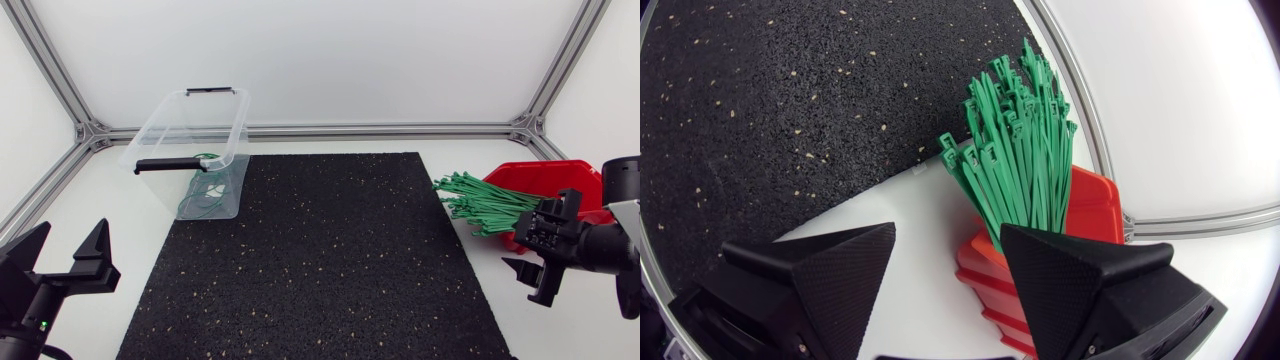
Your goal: Take a green cable tie from the red box, thread the tail through the head to close it, then place it in the transparent bin on the left.
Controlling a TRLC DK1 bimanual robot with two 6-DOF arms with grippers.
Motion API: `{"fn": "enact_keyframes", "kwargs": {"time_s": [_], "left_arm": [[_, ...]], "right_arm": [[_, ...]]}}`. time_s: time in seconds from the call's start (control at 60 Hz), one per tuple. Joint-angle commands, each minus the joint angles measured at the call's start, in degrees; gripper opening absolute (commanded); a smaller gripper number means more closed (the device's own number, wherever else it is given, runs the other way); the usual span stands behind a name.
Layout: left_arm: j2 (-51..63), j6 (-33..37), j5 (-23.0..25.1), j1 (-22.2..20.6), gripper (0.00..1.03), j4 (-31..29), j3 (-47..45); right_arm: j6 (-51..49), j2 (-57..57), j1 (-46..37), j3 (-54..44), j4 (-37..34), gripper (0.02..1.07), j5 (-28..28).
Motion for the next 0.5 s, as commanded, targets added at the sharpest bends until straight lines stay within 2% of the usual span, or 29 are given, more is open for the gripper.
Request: {"fn": "enact_keyframes", "kwargs": {"time_s": [0.0,0.1,0.283,0.483], "left_arm": [[-0.3,-1.03,-0.02,-0.01,0.99,-0.82,-2.33],[-0.3,-1.03,-0.02,-0.09,0.99,-0.82,-2.33],[-0.3,-1.03,-0.11,-0.18,0.99,-0.82,-2.33],[-0.3,-1.03,-0.02,-0.27,0.99,-0.82,-2.33]], "right_arm": [[-3.52,-0.73,-0.18,-2.43,1.77,0.75,-0.55],[-5.1,-0.73,0.53,-3.57,3.88,0.6,-0.64],[-5.1,-1.17,1.05,-3.57,5.99,0.58,-1.16],[-5.54,-0.2,1.84,-4.19,8.1,0.49,-1.08]]}}
